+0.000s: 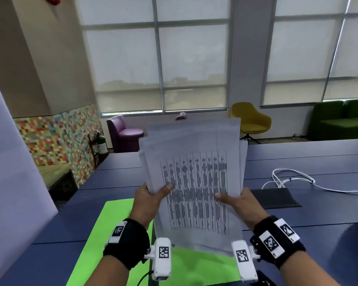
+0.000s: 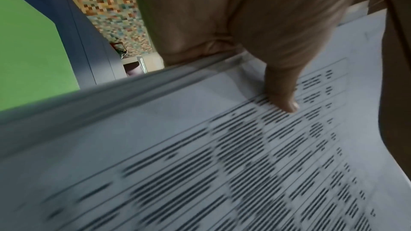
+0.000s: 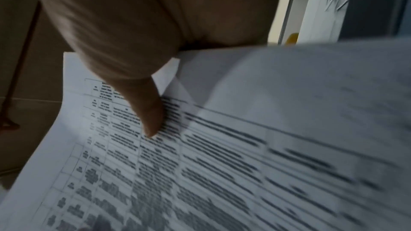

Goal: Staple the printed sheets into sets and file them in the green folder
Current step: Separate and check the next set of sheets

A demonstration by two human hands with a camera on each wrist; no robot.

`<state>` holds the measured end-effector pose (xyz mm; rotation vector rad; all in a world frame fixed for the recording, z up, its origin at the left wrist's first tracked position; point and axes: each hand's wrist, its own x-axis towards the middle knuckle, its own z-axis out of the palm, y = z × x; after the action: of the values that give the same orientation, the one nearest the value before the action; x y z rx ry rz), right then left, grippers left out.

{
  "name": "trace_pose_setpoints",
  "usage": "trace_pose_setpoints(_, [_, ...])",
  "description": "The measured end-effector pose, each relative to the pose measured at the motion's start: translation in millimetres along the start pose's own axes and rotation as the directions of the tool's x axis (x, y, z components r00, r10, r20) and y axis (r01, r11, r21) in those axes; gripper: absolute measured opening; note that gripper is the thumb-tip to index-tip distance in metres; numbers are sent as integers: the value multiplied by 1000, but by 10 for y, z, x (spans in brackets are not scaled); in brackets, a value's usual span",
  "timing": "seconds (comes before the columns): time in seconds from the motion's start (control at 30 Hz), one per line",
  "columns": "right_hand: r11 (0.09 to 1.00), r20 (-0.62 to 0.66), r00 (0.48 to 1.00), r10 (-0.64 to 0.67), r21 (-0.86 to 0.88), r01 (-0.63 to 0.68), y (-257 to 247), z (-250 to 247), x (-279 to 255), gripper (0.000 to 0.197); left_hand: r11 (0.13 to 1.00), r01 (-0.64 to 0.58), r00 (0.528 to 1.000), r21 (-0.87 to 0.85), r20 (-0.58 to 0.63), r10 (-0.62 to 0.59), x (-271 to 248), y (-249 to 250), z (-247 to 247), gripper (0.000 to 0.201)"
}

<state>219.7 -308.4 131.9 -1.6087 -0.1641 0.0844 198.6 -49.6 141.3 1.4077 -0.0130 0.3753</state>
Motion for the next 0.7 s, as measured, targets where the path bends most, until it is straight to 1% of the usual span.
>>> trace_pose_setpoints(0.03, [1000, 4, 1000, 1, -14, -1, 54, -11, 10, 70, 1000, 1, 1000, 5, 1, -1, -25, -10, -7, 35])
trace_pose_setpoints(0.07, [1000, 9, 1000, -5, 3, 5, 92, -30, 16, 75, 1000, 3, 1000, 12, 8, -3, -48, -15, -12, 40])
trace_pose_setpoints(0.1, [1000, 17, 1000, -14, 18, 14, 133, -52, 34, 76, 1000, 7, 1000, 19, 22, -7, -66, -17, -17, 43])
trace_pose_setpoints(0.2, [998, 12, 1000, -1, 59, 0, 109, -62, 59, 87, 998, 32, 997, 59, 61, -36, -60, -11, -4, 45])
trace_pose_setpoints(0.27, [999, -4, 1000, -9, 39, 10, 24, 2, 62, 85, 997, 28, 998, 78, 50, -32, -17, 4, 45, 41])
trace_pose_setpoints(0.3, [999, -31, 999, -25, 35, 26, -17, 33, 76, 86, 997, 22, 999, 73, 30, -25, 15, 24, 73, 36])
trace_pose_setpoints(0.37, [998, -74, 996, -45, 48, 49, -115, 97, 97, 100, 999, -10, 1000, 40, -12, 10, 73, 104, 107, 27])
trace_pose_setpoints(0.4, [996, -82, 995, -62, 52, 67, -140, 109, 115, 106, 999, -35, 999, 23, -22, 35, 94, 161, 109, 28])
trace_pose_setpoints(0.43, [993, -84, 990, -111, 35, 114, -157, 111, 134, 108, 998, -64, 998, 13, -19, 64, 107, 221, 95, 29])
trace_pose_setpoints(0.47, [992, -80, 989, -125, 25, 128, -180, 99, 143, 106, 996, -91, 996, 7, -8, 92, 113, 266, 70, 30])
trace_pose_setpoints(0.5, [988, -77, 986, -150, 26, 153, -187, 76, 153, 97, 994, -113, 993, 4, 20, 112, 106, 296, 42, 34])
trace_pose_setpoints(0.57, [979, -25, 980, -196, 52, 197, -214, 47, 90, 76, 991, -133, 988, -3, 73, 133, 71, 286, -13, 51])
trace_pose_setpoints(0.6, [976, 9, 978, -207, 66, 206, -206, 43, 60, 72, 991, -133, 987, -7, 90, 133, 48, 265, -32, 62])
trace_pose_setpoints(0.63, [977, 28, 978, -205, 67, 203, -185, 39, 45, 75, 992, -126, 987, -10, 102, 127, 37, 230, -46, 70])
trace_pose_setpoints(0.67, [978, 42, 979, -200, 68, 197, -159, 54, 35, 79, 993, -113, 987, -18, 110, 114, 21, 211, -45, 71])
trace_pose_setpoints(0.7, [978, 56, 979, -197, 76, 193, -122, 71, 45, 79, 995, -100, 988, -25, 119, 103, 11, 184, -42, 67])
